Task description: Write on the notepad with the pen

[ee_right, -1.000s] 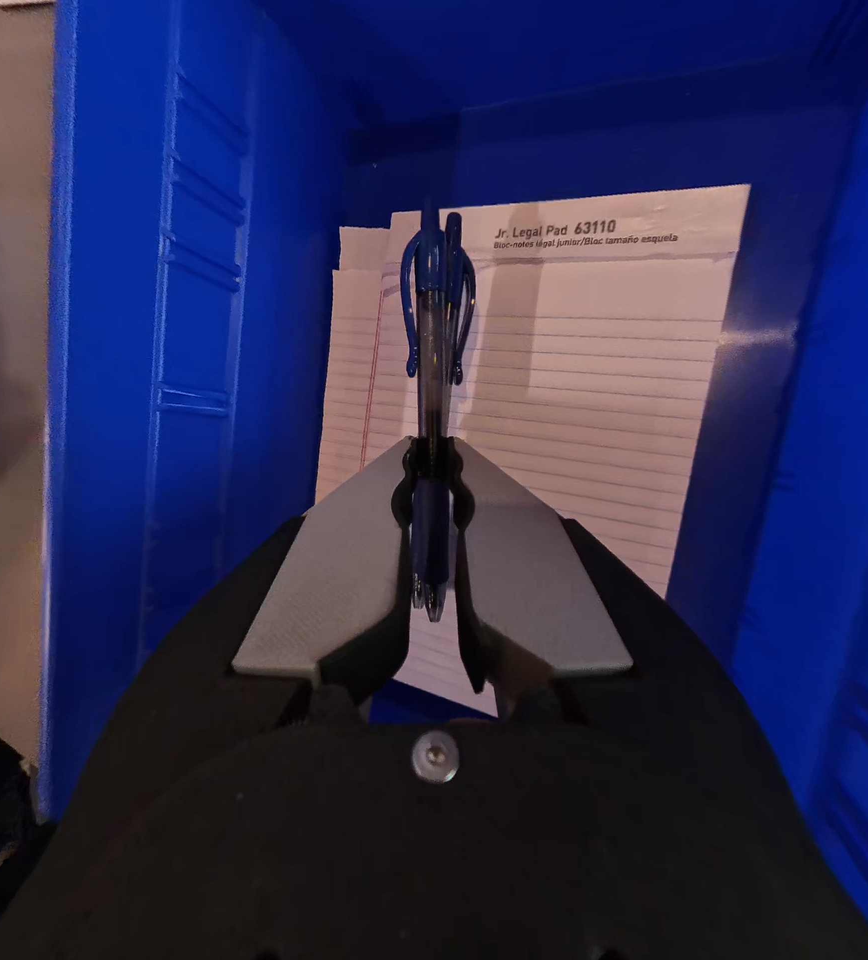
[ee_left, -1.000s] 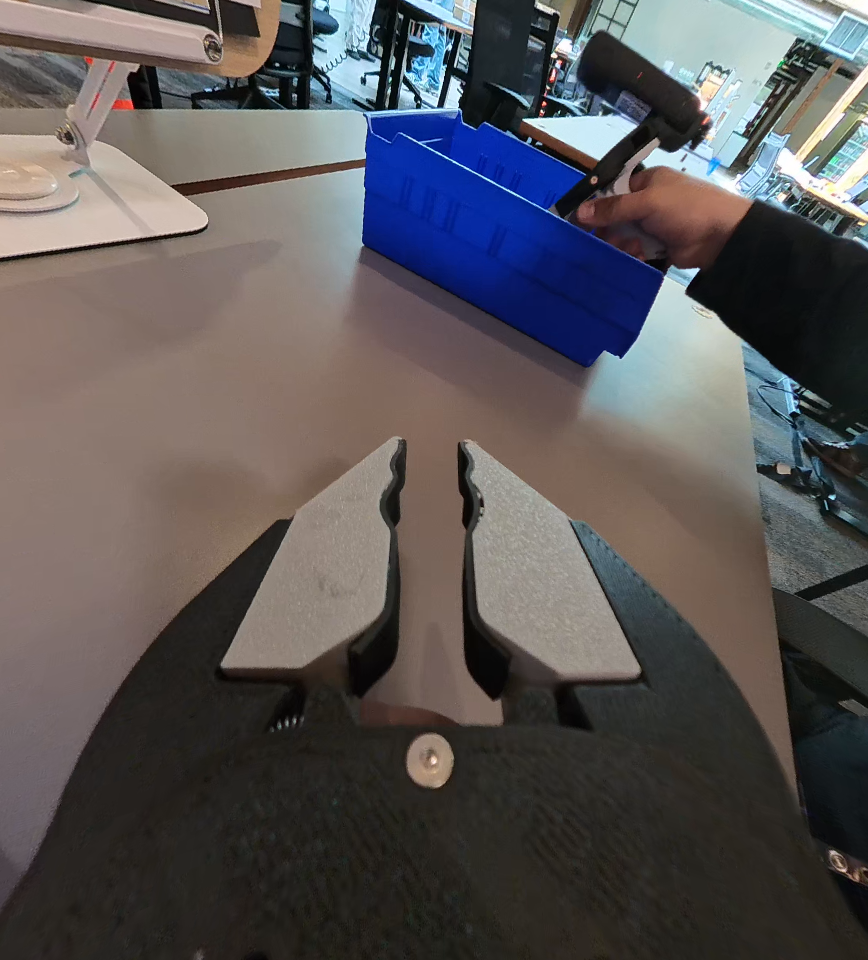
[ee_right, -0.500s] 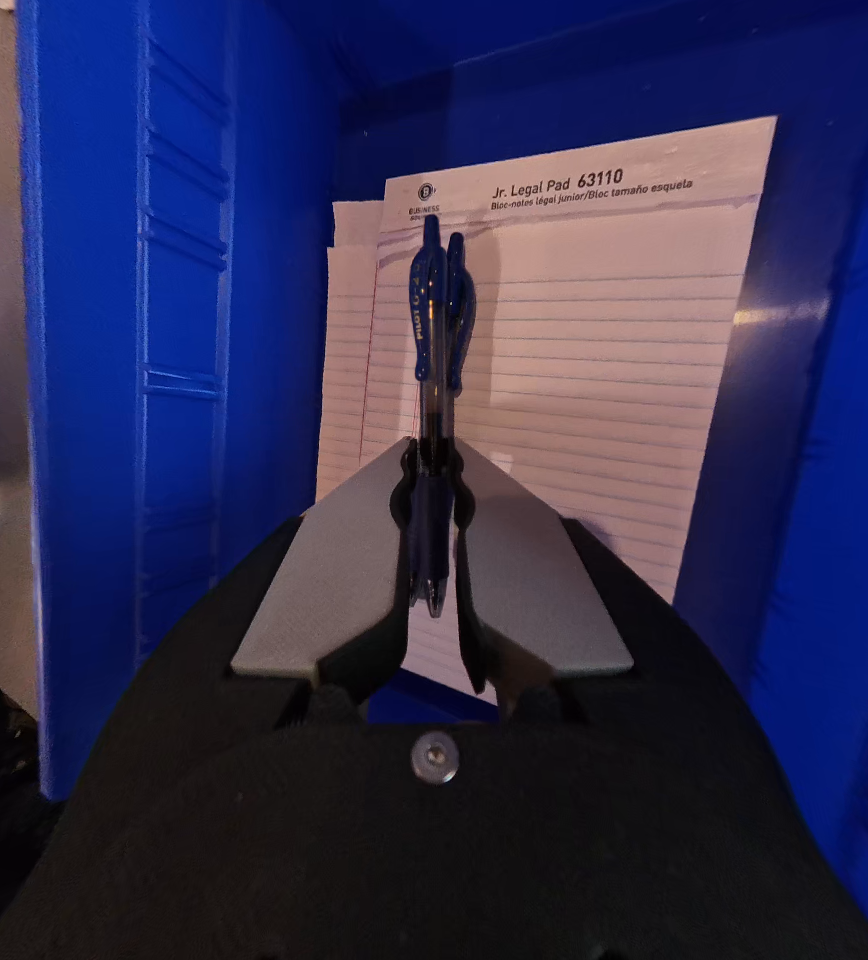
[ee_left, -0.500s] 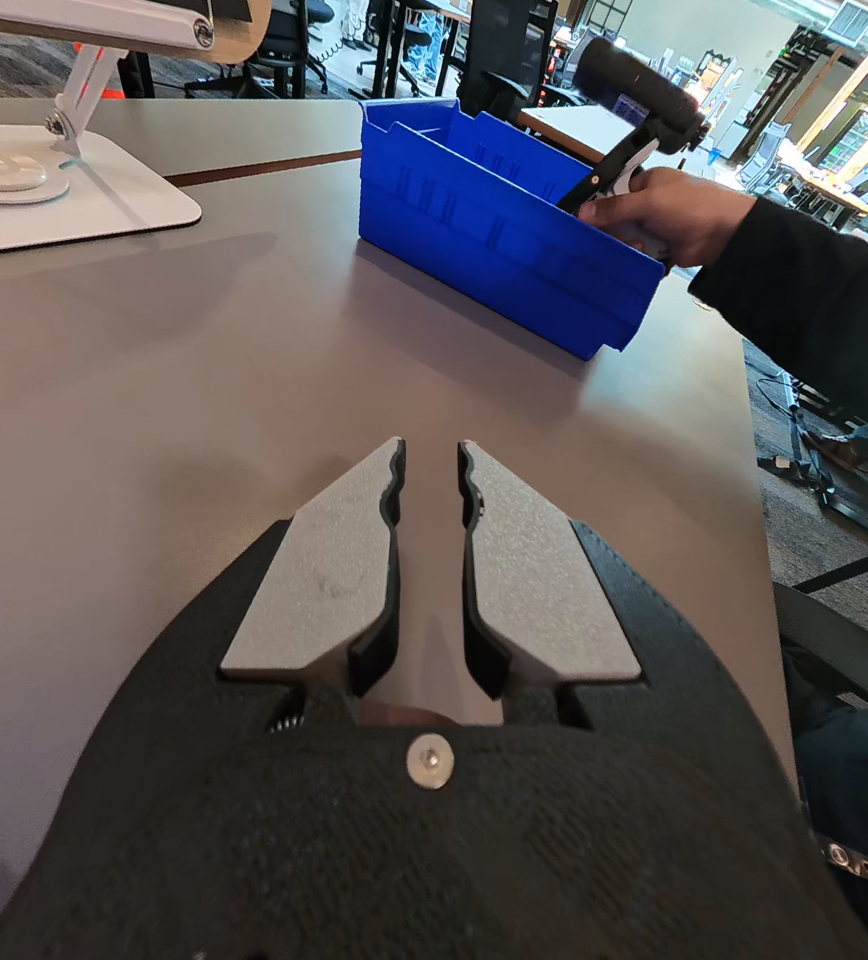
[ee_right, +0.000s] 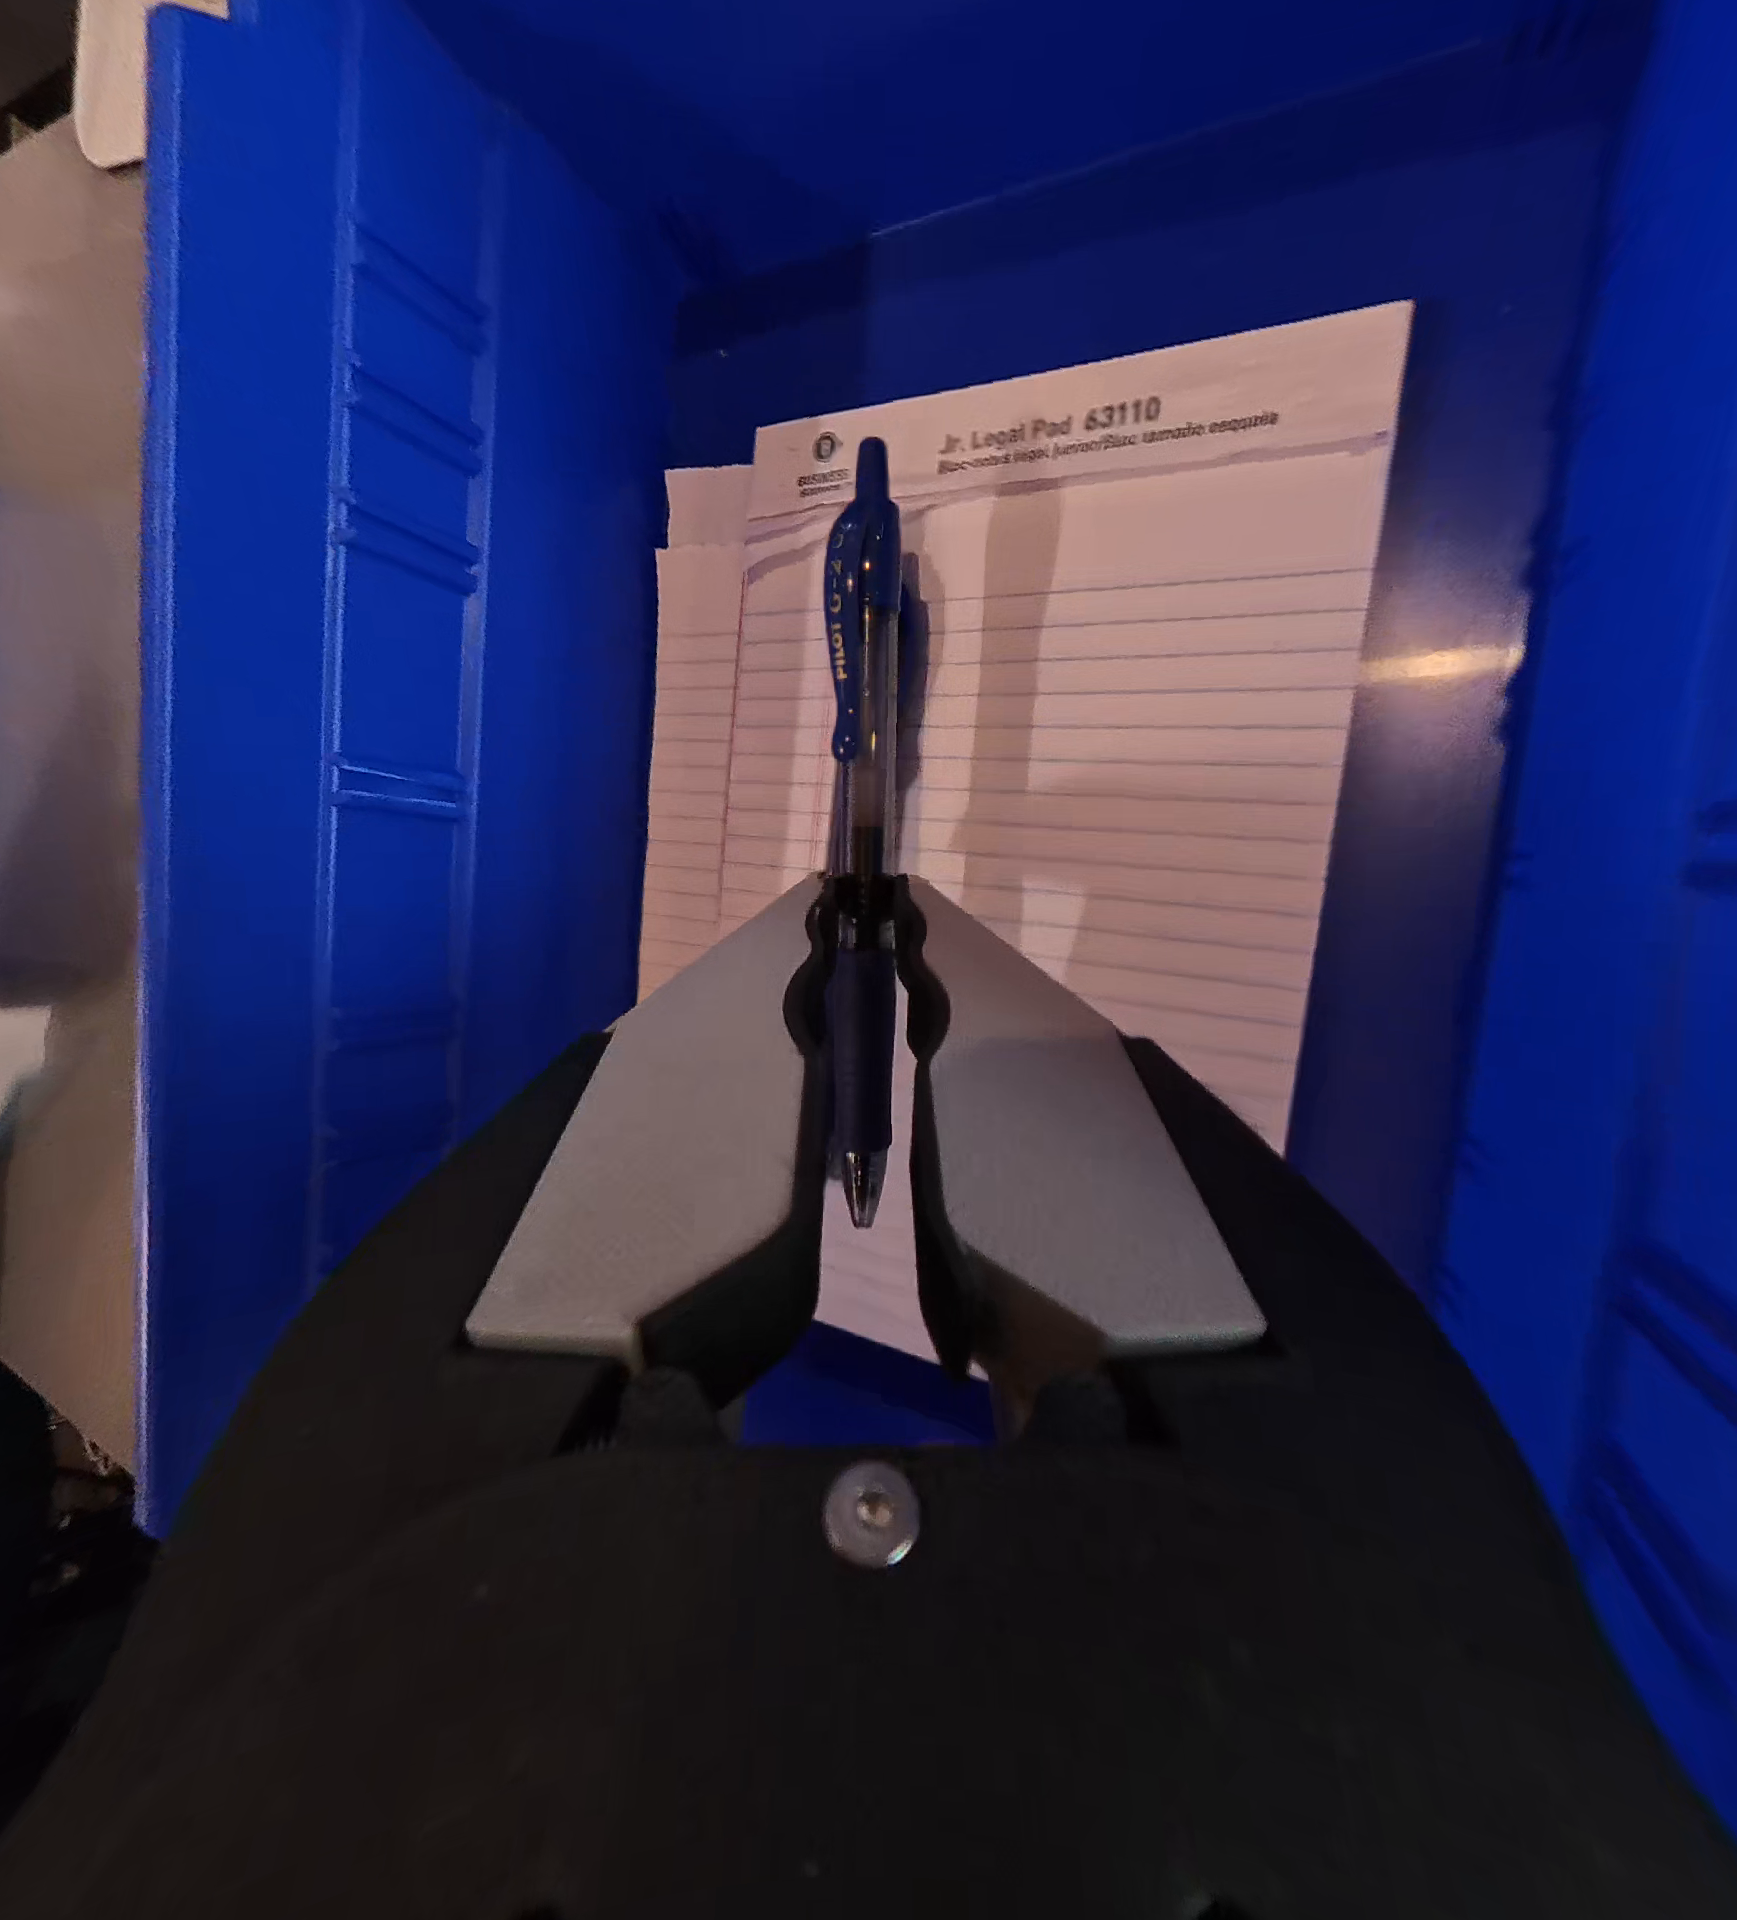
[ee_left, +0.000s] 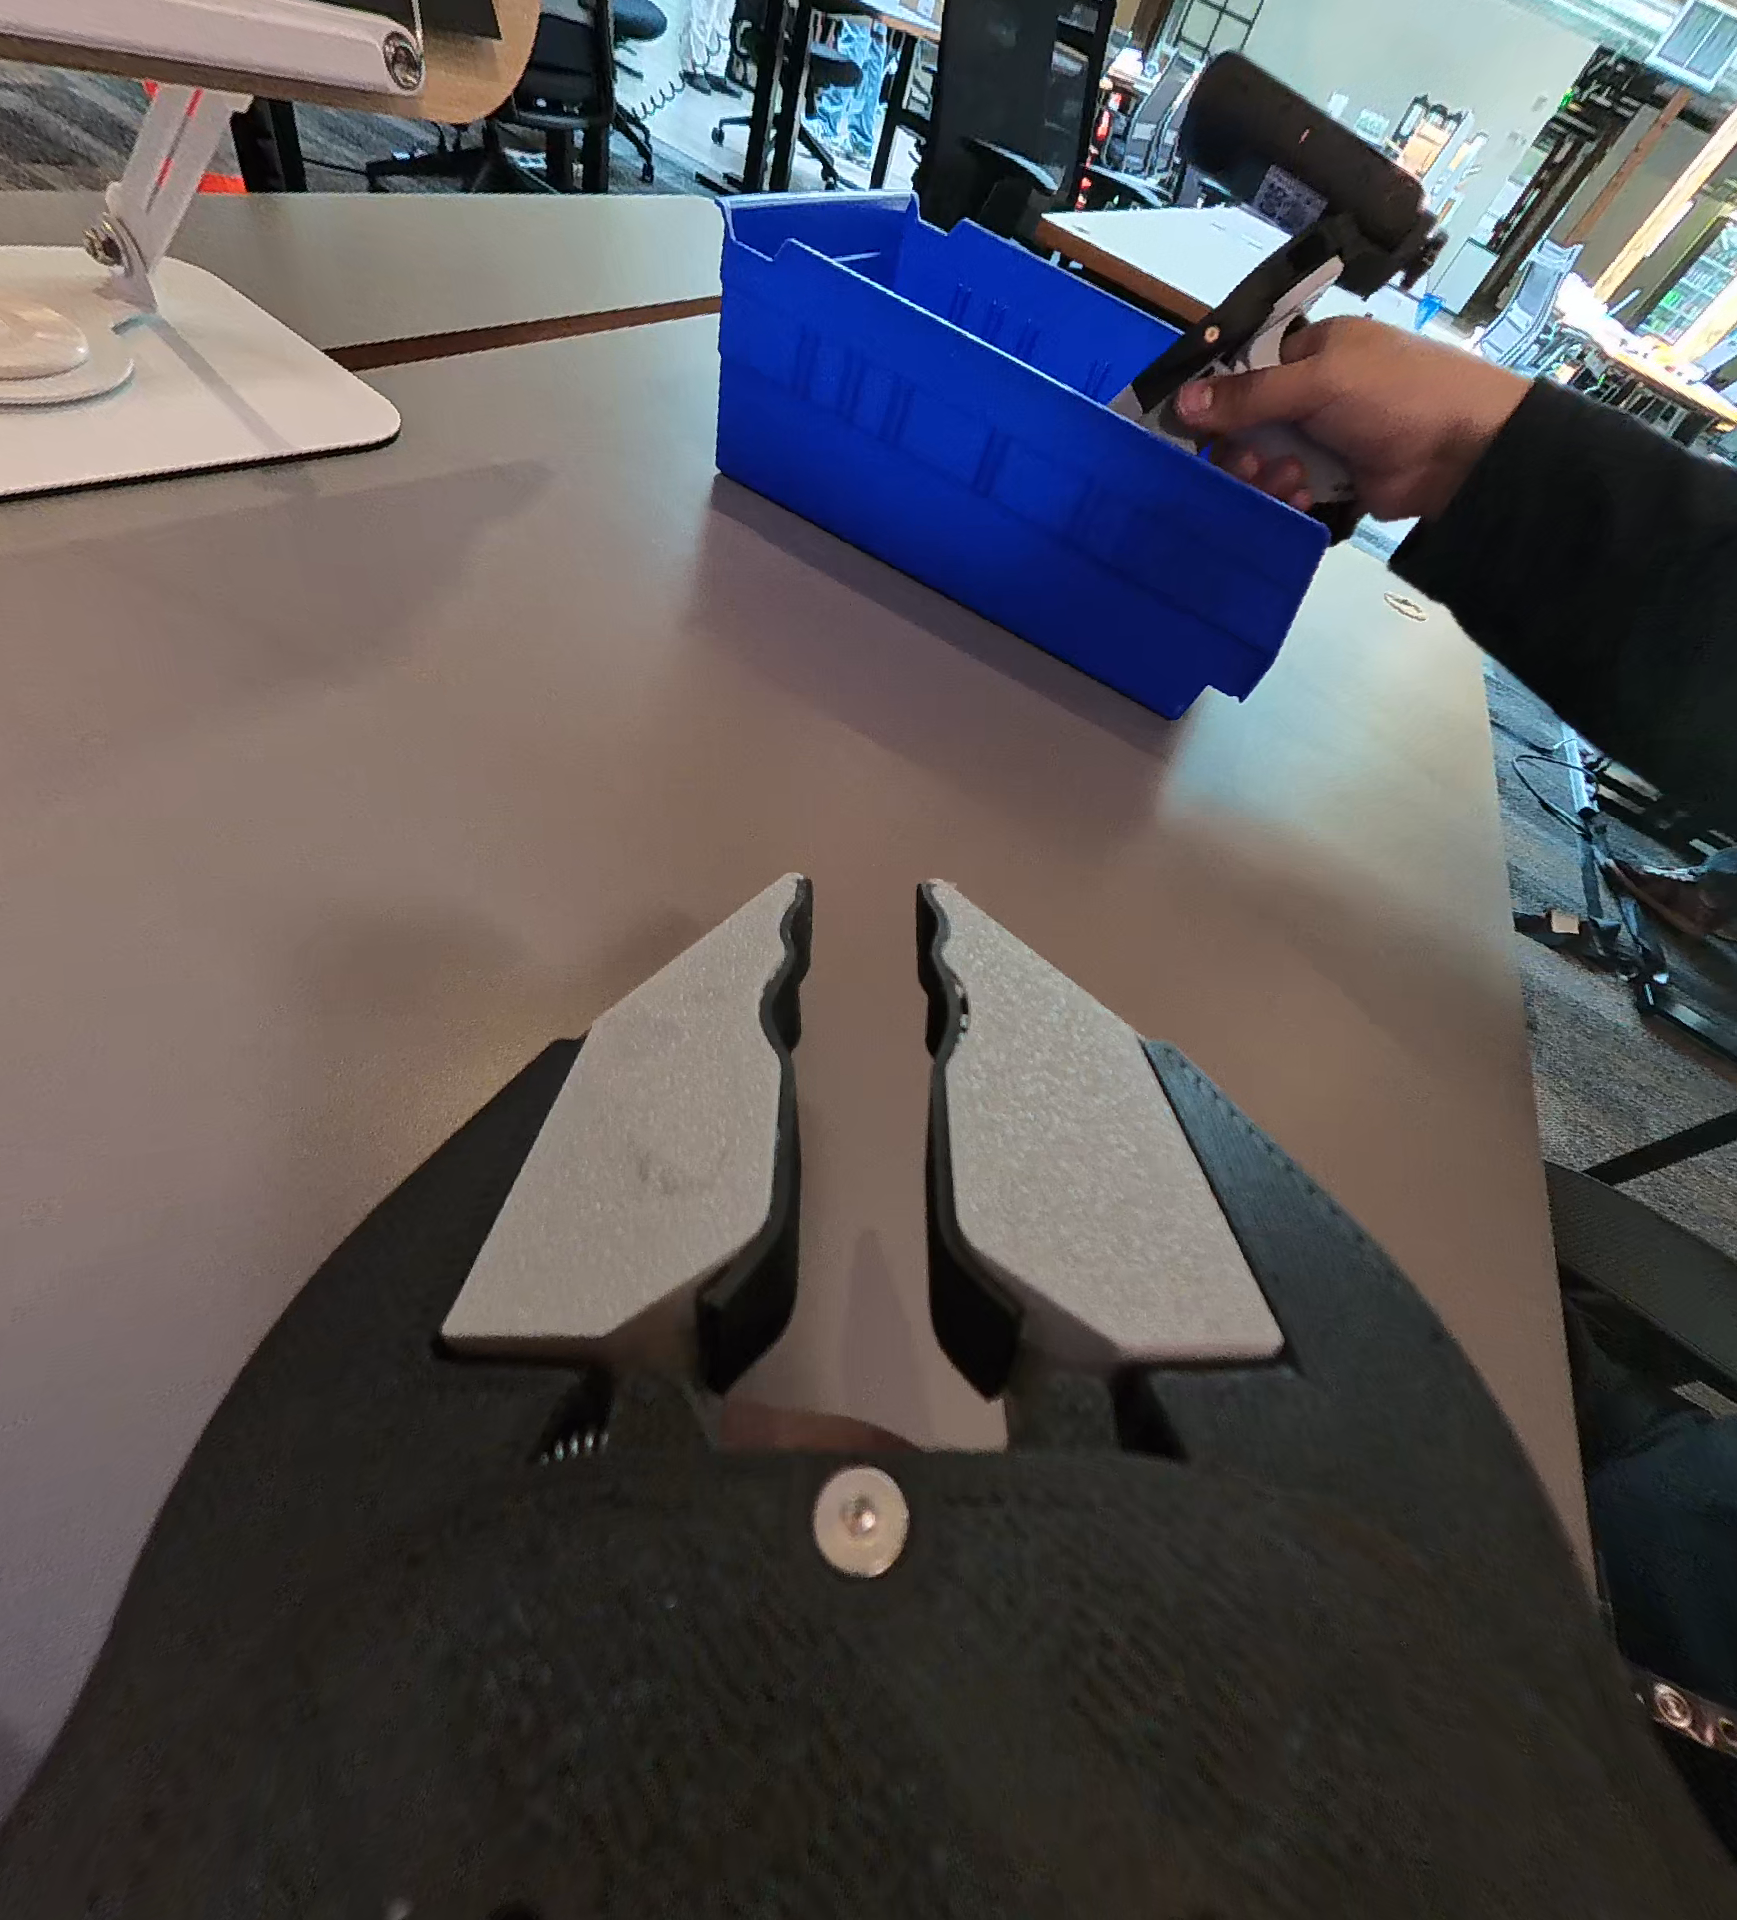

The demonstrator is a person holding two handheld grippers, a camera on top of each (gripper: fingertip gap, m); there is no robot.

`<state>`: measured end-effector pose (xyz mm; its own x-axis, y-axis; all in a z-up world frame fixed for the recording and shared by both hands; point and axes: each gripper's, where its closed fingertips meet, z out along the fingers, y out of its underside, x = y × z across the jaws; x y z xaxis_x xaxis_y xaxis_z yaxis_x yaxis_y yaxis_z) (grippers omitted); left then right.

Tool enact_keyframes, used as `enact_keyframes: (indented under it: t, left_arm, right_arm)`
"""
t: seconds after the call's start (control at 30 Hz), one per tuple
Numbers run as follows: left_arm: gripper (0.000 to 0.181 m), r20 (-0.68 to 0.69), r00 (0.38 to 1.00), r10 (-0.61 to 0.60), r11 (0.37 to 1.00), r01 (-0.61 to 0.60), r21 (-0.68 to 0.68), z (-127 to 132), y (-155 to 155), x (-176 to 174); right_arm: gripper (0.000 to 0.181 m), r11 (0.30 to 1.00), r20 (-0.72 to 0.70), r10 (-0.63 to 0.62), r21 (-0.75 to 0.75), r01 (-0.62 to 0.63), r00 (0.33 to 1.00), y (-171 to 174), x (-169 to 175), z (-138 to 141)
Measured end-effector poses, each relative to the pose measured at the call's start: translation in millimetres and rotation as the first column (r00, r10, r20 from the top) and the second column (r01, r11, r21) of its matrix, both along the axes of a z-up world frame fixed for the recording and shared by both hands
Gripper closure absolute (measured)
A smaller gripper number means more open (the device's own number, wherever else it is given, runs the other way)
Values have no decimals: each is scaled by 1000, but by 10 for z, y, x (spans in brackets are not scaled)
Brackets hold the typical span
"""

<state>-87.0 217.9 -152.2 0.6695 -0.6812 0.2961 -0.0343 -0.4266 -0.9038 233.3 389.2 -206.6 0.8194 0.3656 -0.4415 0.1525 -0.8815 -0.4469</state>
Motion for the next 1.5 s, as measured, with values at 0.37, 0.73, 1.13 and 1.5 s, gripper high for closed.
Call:
enact_keyframes:
  t: [0.37,0.73,1.13,1.5]
  left_arm:
    - [162,-10,1000,-3,1000,3,-7,-29,0,17]
    - [157,-71,997,-29,1000,29,-8,-76,-59,112]
    - [143,-151,986,-67,985,89,145,394,-1509,-114]
    - [134,-706,666,243,968,-217,128,214,-1443,-2088]
  right_arm:
    - [161,999,63,-43,32,41,997,16,147,7]
    - [127,867,-101,329,427,-257,939,-551,-303,1035]
    - [126,536,635,599,134,-833,488,-1344,326,38]
    - [147,477,835,462,53,-878,301,-1136,386,-165]
